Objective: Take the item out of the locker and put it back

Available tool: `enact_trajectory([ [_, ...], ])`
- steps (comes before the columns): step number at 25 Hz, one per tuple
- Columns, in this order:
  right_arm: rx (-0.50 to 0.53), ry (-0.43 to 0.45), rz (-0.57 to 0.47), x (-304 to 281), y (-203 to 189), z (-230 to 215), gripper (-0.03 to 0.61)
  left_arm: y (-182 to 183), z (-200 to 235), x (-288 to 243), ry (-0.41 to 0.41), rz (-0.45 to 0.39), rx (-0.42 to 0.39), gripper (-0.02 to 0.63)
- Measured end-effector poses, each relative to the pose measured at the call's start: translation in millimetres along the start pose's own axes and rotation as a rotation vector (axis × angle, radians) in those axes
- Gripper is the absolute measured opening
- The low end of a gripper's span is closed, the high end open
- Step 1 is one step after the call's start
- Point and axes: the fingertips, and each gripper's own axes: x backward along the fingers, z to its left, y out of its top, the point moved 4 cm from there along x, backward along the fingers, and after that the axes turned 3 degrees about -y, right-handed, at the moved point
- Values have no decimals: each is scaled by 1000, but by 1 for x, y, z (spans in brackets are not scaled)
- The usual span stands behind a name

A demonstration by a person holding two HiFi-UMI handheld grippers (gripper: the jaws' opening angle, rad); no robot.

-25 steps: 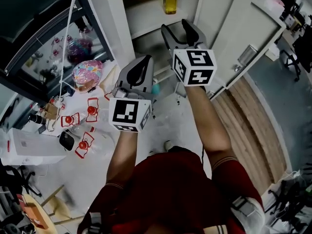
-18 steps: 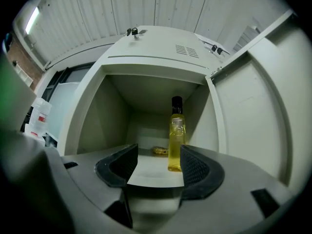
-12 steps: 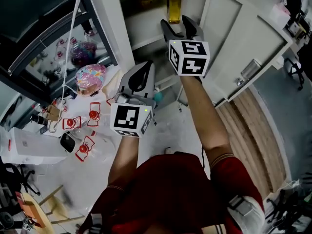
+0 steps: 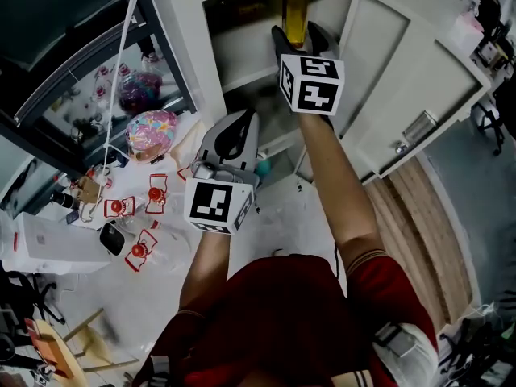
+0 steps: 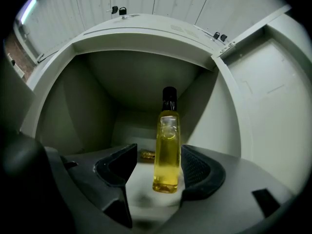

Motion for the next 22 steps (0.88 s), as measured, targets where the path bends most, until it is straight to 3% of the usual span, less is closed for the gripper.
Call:
enact_trajectory([
  [16,17,-44,55,-32,-1,-7,252,-1,7,2,-22,0,-2,6],
  [22,14,-69,68,-41,-2,-15,204,-3,9,2,-24,4,-2,6],
])
